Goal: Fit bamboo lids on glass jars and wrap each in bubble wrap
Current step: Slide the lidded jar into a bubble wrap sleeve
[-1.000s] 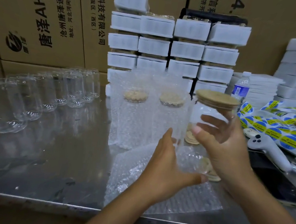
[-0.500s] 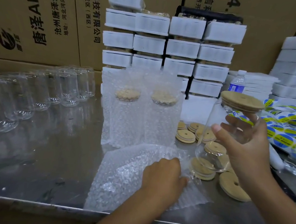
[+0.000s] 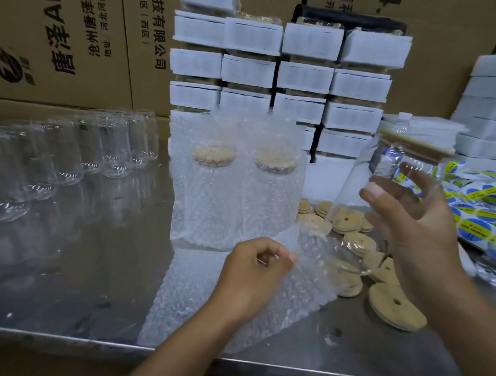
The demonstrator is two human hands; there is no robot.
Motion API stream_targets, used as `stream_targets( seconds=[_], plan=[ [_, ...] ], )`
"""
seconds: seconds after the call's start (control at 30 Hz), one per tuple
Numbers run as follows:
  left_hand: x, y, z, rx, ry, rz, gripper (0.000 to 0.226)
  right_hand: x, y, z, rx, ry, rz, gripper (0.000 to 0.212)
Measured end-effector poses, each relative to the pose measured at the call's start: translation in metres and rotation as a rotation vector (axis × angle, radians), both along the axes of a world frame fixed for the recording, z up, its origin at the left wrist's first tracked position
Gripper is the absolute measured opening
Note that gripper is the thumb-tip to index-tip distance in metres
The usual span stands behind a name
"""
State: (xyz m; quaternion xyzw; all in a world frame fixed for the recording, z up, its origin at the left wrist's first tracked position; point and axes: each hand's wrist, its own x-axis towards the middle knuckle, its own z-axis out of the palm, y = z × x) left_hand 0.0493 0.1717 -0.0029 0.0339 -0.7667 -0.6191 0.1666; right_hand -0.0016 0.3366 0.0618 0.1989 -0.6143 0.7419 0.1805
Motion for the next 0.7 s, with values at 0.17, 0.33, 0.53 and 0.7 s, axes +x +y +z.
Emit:
stream_targets(
  seconds=[0.17,0.33,0.53,0.7],
  plan=[
    [0.010,-0.004,0.010,0.075,0.060,0.003,0.016,0.007,-0.014,0.000,0.013,-0.040,0.100,0.075],
    [0.015,-0.008,0.016,0.164,0.109,0.009,0.016,0.014,-0.025,-0.002,0.032,-0.077,0.160,0.075],
    [0.024,-0.017,0.018,0.046,0.154,-0.120,0.058,0.014,-0.040,-0.007,-0.037,-0.134,0.132,0.069],
    [0.031,-0.018,0.019,-0.499,0.094,-0.198,0.104,0.020,-0.059,-0.010,0.022,-0.087,0.023,0.069]
  ],
)
